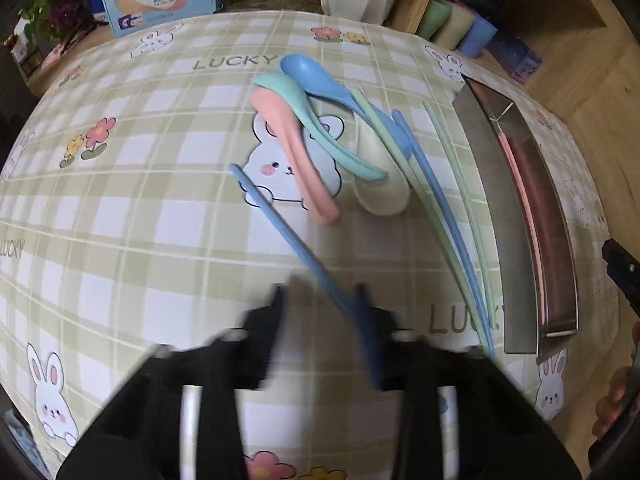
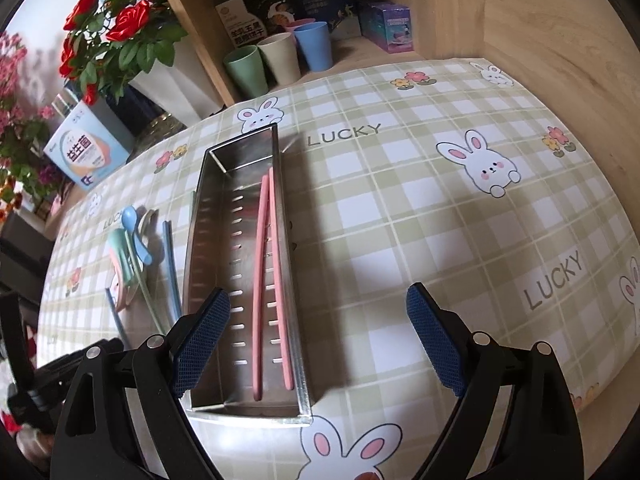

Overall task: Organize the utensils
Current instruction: 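Grasp a blue chopstick with the left tool, then grasp a light green chopstick with the right tool while the left tool holds the blue chopstick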

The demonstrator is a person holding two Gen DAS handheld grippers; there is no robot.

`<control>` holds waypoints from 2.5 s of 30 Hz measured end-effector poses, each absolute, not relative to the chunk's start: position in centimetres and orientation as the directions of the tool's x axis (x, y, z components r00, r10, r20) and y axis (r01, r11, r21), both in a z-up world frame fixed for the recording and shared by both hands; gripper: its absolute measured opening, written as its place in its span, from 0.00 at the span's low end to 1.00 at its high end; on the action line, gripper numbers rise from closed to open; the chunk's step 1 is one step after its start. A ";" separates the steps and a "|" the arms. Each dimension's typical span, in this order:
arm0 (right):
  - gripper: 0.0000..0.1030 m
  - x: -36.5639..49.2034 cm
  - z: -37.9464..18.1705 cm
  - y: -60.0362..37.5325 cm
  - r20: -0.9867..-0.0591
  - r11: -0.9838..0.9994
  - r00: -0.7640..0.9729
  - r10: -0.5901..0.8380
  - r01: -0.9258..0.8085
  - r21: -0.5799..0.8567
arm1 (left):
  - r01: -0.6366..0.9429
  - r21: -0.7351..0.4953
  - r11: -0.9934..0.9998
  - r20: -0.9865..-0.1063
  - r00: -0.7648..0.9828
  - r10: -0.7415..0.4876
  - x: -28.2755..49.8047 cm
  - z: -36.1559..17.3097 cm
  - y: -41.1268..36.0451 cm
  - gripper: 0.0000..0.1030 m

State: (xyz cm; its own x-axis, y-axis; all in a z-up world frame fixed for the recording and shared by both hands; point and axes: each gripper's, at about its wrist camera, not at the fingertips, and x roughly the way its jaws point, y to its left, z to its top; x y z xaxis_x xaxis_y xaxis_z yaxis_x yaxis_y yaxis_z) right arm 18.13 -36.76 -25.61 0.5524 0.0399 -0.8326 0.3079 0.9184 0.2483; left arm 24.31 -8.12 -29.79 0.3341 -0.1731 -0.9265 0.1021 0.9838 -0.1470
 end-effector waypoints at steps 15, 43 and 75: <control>0.84 18.1 -25.7 -36.7 -0.832 0.915 0.551 0.066 0.299 0.271 | 0.092 -0.115 0.989 -0.933 0.332 -0.139 24.5 -30.5 -9.4 0.05; 0.84 17.4 -25.8 -34.9 -0.816 0.909 0.564 0.128 0.263 0.324 | 0.200 -0.080 0.976 -0.922 0.358 -0.149 23.2 -30.2 -9.8 0.21; 0.74 17.6 -24.6 -30.8 -0.796 0.957 0.587 0.147 0.118 0.264 | 0.055 -0.098 0.994 -0.880 0.461 -0.112 22.7 -29.2 -3.7 0.05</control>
State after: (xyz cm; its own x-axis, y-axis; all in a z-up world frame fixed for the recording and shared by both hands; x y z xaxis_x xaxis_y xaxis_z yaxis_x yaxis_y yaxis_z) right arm 17.62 -30.76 -24.55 0.5874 0.1471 -0.7958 0.1184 0.9572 0.2643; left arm 22.69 -3.73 -29.16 0.4609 -0.1125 -0.8803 0.0547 0.9936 -0.0984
